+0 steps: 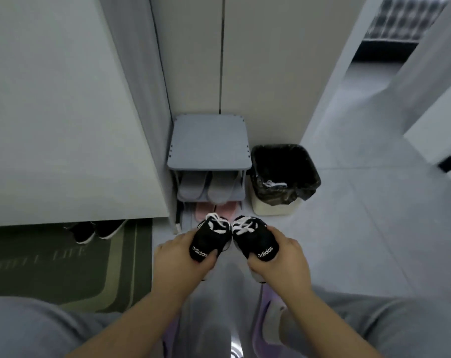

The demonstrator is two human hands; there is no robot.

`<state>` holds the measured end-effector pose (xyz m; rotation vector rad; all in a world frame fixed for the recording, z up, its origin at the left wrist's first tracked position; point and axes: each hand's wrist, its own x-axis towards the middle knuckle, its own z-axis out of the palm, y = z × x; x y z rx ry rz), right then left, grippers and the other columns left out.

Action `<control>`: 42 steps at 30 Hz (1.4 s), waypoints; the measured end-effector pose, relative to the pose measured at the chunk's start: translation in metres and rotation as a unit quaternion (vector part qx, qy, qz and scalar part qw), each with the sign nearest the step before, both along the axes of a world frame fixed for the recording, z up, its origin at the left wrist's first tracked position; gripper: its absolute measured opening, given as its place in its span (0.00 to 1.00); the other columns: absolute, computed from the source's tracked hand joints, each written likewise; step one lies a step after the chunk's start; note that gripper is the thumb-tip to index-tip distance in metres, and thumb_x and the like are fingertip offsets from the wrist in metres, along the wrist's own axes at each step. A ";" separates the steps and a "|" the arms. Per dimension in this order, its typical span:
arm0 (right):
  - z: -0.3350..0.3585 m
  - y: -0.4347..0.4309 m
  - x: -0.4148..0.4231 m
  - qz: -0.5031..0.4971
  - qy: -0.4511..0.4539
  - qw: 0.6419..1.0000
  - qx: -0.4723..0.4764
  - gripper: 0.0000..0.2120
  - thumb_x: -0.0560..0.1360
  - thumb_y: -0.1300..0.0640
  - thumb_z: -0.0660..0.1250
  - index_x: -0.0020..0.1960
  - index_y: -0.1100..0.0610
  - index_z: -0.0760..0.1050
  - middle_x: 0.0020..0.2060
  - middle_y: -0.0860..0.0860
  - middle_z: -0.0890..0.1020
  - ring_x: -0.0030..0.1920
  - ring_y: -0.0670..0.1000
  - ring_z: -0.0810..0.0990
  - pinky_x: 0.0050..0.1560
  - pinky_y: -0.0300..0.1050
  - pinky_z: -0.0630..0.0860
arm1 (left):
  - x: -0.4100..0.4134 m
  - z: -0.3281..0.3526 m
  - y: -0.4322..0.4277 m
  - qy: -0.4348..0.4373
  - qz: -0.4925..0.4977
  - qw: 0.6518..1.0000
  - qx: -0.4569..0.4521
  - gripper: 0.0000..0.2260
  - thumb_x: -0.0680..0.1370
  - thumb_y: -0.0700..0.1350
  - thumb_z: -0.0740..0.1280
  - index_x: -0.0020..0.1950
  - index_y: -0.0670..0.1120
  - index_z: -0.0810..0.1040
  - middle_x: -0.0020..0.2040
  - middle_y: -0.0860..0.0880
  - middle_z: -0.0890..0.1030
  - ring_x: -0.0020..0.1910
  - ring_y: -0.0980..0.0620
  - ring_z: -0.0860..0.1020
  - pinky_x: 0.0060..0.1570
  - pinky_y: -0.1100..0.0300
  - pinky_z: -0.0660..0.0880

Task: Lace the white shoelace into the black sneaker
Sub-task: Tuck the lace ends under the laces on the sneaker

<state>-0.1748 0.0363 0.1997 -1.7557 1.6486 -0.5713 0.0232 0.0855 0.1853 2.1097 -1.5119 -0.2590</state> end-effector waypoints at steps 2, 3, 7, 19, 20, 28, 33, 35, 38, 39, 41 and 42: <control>0.026 0.007 -0.009 -0.021 -0.042 0.997 -0.054 0.29 0.57 0.42 0.68 0.58 0.43 0.73 0.42 0.44 0.79 0.47 0.48 0.78 0.39 0.39 0.73 | 0.000 0.034 0.005 0.034 0.005 0.998 -0.058 0.23 0.63 0.64 0.62 0.53 0.54 0.79 0.39 0.53 0.83 0.39 0.50 0.81 0.43 0.50 0.76; 0.038 0.009 -0.011 -0.031 -0.063 0.995 -0.075 0.27 0.59 0.44 0.70 0.57 0.43 0.73 0.42 0.42 0.79 0.47 0.47 0.77 0.41 0.40 0.74 | -0.001 0.048 0.006 0.054 0.009 0.995 -0.088 0.22 0.63 0.63 0.62 0.53 0.55 0.78 0.40 0.54 0.83 0.40 0.51 0.81 0.43 0.49 0.76; 0.071 0.001 -0.001 -0.063 -0.144 0.981 -0.118 0.28 0.63 0.50 0.76 0.60 0.40 0.70 0.45 0.40 0.73 0.49 0.44 0.74 0.47 0.34 0.68 | 0.002 0.075 -0.010 0.102 0.036 0.980 -0.166 0.23 0.66 0.63 0.63 0.55 0.53 0.77 0.44 0.54 0.81 0.43 0.50 0.80 0.45 0.49 0.76; 0.037 -0.157 0.102 -0.059 -0.184 0.971 -0.138 0.31 0.67 0.47 0.72 0.67 0.52 0.68 0.54 0.52 0.78 0.57 0.50 0.76 0.57 0.48 0.75 | 0.051 0.060 -0.164 0.082 0.140 0.973 -0.167 0.32 0.67 0.65 0.55 0.61 0.43 0.74 0.52 0.41 0.78 0.50 0.38 0.76 0.51 0.47 0.72; 0.030 -0.169 0.109 -0.065 -0.188 0.970 -0.139 0.31 0.67 0.47 0.72 0.67 0.52 0.68 0.54 0.52 0.77 0.56 0.50 0.76 0.57 0.46 0.75 | 0.051 0.054 -0.178 0.078 0.145 0.972 -0.165 0.33 0.68 0.64 0.55 0.62 0.42 0.73 0.54 0.40 0.78 0.51 0.37 0.75 0.53 0.47 0.70; -0.029 -0.234 0.144 -0.044 -0.210 0.972 -0.099 0.36 0.66 0.47 0.74 0.69 0.47 0.62 0.63 0.45 0.70 0.65 0.45 0.68 0.64 0.44 0.70 | 0.070 -0.005 -0.254 0.137 0.157 0.966 -0.155 0.33 0.64 0.63 0.62 0.62 0.43 0.73 0.57 0.40 0.76 0.54 0.36 0.74 0.53 0.45 0.71; -0.035 -0.239 0.150 -0.022 -0.173 0.978 -0.117 0.43 0.63 0.33 0.68 0.71 0.47 0.58 0.65 0.43 0.68 0.66 0.42 0.65 0.66 0.42 0.67 | 0.077 -0.014 -0.261 0.154 0.155 0.967 -0.129 0.27 0.66 0.46 0.77 0.61 0.42 0.72 0.55 0.42 0.76 0.55 0.40 0.75 0.53 0.47 0.71; -0.037 -0.239 0.152 -0.021 -0.155 0.980 -0.127 0.40 0.67 0.41 0.72 0.72 0.50 0.58 0.65 0.44 0.68 0.66 0.43 0.65 0.66 0.41 0.66 | 0.075 -0.014 -0.261 0.152 0.155 0.969 -0.118 0.29 0.65 0.46 0.77 0.63 0.42 0.71 0.57 0.42 0.74 0.56 0.40 0.74 0.54 0.47 0.70; -0.042 -0.240 0.152 -0.020 -0.123 0.982 -0.140 0.39 0.70 0.45 0.71 0.73 0.51 0.55 0.68 0.46 0.67 0.68 0.45 0.64 0.67 0.45 0.66 | 0.072 -0.017 -0.260 0.160 0.140 0.970 -0.116 0.33 0.64 0.44 0.77 0.66 0.41 0.68 0.60 0.40 0.73 0.59 0.40 0.72 0.57 0.46 0.68; -0.043 -0.238 0.152 -0.017 -0.114 0.984 -0.137 0.39 0.70 0.45 0.71 0.74 0.51 0.54 0.69 0.46 0.66 0.69 0.46 0.64 0.67 0.47 0.66 | 0.072 -0.018 -0.258 0.162 0.135 0.971 -0.113 0.34 0.65 0.45 0.77 0.66 0.41 0.67 0.61 0.40 0.72 0.60 0.40 0.71 0.58 0.46 0.68; -0.041 -0.235 0.153 -0.017 -0.099 0.987 -0.125 0.40 0.71 0.44 0.69 0.75 0.52 0.52 0.71 0.48 0.64 0.70 0.48 0.64 0.67 0.49 0.66 | 0.072 -0.019 -0.255 0.150 0.127 0.975 -0.102 0.36 0.65 0.46 0.77 0.68 0.40 0.65 0.63 0.40 0.71 0.62 0.40 0.70 0.60 0.45 0.68; -0.041 -0.233 0.153 -0.016 -0.091 0.988 -0.123 0.41 0.71 0.44 0.69 0.75 0.52 0.51 0.72 0.48 0.63 0.70 0.49 0.64 0.67 0.49 0.66 | 0.072 -0.019 -0.254 0.138 0.125 0.978 -0.094 0.36 0.66 0.47 0.76 0.69 0.40 0.64 0.64 0.40 0.70 0.63 0.40 0.69 0.61 0.45 0.67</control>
